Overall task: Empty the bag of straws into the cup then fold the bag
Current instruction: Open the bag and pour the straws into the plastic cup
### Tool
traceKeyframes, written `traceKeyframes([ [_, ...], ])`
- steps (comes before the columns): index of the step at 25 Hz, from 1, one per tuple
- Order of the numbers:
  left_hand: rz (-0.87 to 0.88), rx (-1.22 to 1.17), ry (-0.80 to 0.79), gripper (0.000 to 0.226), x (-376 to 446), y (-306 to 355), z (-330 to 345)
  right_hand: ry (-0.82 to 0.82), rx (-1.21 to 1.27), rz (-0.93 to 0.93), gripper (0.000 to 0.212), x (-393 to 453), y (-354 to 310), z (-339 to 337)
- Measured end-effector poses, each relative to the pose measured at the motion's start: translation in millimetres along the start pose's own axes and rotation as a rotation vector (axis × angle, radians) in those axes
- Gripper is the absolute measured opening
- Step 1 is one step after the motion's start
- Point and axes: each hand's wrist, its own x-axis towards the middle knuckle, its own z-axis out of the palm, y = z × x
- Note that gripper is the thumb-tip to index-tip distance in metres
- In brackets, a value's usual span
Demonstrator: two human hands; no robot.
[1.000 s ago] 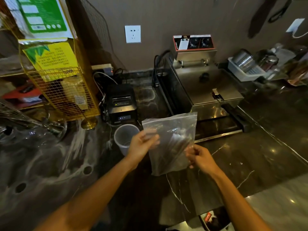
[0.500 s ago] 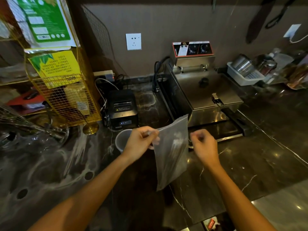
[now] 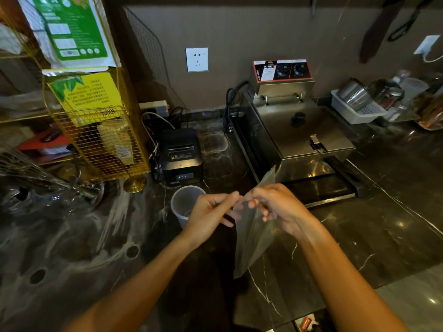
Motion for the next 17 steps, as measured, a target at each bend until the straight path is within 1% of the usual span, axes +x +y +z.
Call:
traceKeyframes([
  [2, -0.033, -0.059, 0.014, 0.036, 1.8, 3.8, 1.7, -0.027, -0.026, -0.045, 0.017, 1.7, -1.5, 3.2],
  [4, -0.021, -0.028, 0.000, 0.028, 3.0, 6.5, 2.2, -0.045, -0.047, -0.100, 0.022, 3.4, -1.6, 8.8],
  [6, -0.017, -0.008, -0.031, 0.020, 3.1, 10.5, 2.1, -0.060, -0.064, -0.153, 0.023, 3.5, -1.7, 12.8],
  [9, -0.060, -0.057, -0.041, 0.020, 6.8, 14.4, -2.3, -0.128, -0.011, -0.175, 0.027, 2.6, -2.3, 11.6],
  [12, -0.151, -0.154, -0.034, 0.021, 9.3, 15.7, -6.4, -0.220, 0.066, -0.166, 0.031, 1.2, -1.9, 8.0],
  [14, -0.150, -0.129, 0.001, 0.017, 9.6, 15.4, -6.3, -0.209, 0.026, -0.157, 0.030, 0.8, -1.0, 8.8],
  [17, -0.114, -0.078, 0.029, 0.016, 8.7, 13.6, -3.3, -0.169, -0.056, -0.140, 0.020, -1.9, -1.7, 12.7],
])
